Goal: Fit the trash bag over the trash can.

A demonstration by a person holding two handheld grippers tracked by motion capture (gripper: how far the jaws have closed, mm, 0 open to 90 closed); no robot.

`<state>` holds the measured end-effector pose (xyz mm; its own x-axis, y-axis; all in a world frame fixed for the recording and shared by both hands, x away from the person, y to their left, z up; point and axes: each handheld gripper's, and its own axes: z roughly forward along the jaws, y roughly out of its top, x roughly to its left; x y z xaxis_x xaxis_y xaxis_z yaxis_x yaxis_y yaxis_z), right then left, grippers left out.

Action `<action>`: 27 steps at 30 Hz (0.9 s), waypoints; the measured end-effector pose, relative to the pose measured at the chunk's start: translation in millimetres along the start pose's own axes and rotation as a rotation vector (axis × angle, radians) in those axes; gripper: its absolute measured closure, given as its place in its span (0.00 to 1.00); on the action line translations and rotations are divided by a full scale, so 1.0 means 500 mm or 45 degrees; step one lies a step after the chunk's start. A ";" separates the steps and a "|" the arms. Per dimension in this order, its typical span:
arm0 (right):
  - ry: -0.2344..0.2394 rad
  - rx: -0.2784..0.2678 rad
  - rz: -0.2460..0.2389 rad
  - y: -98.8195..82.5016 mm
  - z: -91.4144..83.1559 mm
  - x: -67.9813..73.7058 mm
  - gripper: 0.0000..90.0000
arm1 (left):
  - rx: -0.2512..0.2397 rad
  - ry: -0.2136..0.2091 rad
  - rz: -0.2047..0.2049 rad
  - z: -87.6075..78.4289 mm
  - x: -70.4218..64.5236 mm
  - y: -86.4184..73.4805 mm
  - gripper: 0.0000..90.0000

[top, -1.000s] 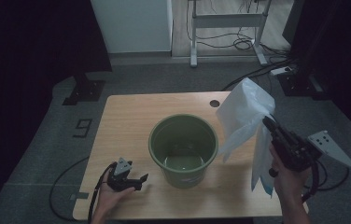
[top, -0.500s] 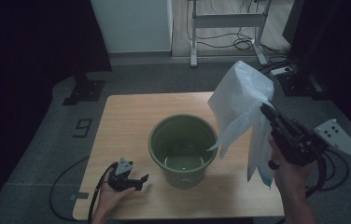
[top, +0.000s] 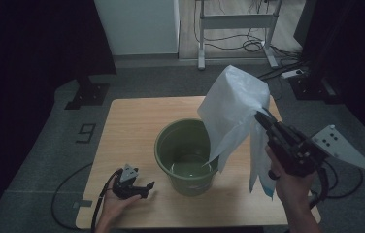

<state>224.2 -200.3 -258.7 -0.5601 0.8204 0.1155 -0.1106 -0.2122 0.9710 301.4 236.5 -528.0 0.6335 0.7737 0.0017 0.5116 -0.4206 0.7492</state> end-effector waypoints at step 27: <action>0.003 0.197 0.034 -0.131 0.088 0.011 0.98 | -0.003 0.011 -0.011 -0.002 0.007 -0.005 0.15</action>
<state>264.6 -158.3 -312.6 -0.5629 0.8144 0.1412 0.0323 -0.1491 0.9883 301.7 240.9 -529.2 0.6241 0.7813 0.0007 0.5158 -0.4127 0.7507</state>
